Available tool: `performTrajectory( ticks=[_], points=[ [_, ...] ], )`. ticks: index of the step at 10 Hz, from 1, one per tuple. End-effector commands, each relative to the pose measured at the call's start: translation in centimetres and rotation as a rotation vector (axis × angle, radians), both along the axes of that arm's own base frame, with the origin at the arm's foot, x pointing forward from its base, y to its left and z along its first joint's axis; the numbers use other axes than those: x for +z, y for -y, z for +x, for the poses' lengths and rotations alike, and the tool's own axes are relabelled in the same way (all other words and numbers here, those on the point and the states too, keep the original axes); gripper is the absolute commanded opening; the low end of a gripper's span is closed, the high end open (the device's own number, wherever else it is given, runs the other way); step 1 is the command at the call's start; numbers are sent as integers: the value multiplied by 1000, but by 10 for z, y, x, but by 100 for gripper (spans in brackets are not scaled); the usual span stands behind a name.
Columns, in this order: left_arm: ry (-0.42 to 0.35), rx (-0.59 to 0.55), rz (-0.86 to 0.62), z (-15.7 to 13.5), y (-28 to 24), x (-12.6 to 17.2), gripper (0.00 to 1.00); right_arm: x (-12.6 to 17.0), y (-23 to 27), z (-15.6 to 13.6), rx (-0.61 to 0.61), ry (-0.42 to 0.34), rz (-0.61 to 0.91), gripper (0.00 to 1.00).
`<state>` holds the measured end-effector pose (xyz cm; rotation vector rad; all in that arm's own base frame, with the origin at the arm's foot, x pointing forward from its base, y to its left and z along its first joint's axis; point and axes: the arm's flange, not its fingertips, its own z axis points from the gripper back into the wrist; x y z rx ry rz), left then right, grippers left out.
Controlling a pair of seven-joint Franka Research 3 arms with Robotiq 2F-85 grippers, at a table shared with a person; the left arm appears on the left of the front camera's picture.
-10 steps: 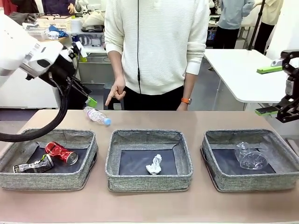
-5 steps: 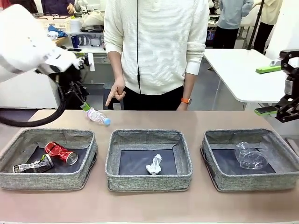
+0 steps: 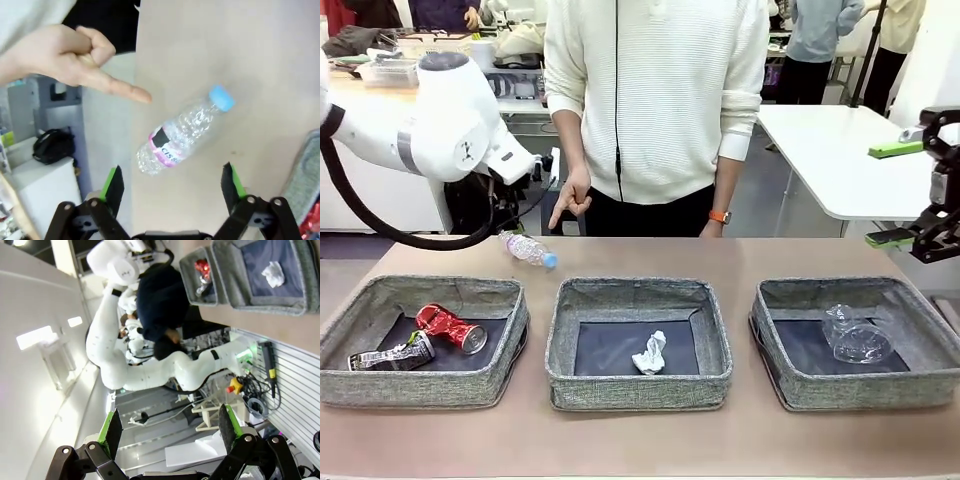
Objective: Sort the waste into the appropriate baskets.
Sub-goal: Pick up the waste item pointed out by the person.
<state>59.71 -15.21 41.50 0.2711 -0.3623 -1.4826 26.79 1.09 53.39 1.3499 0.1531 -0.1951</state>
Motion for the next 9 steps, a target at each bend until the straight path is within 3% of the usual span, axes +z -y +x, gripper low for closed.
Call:
performTrajectory(
  ticks=[1, 7, 9],
  points=[
    [-2, 20, 79, 13, -3, -6, 100, 5, -1, -1, 0, -5, 16, 100],
    [-210, 54, 32, 44, -7, -55, 100, 5, -1, -1, 0, -5, 16, 100],
    [-225, 64, 17, 47, -7, -68, 100, 5, -1, -1, 0, -5, 16, 100]
  ],
)
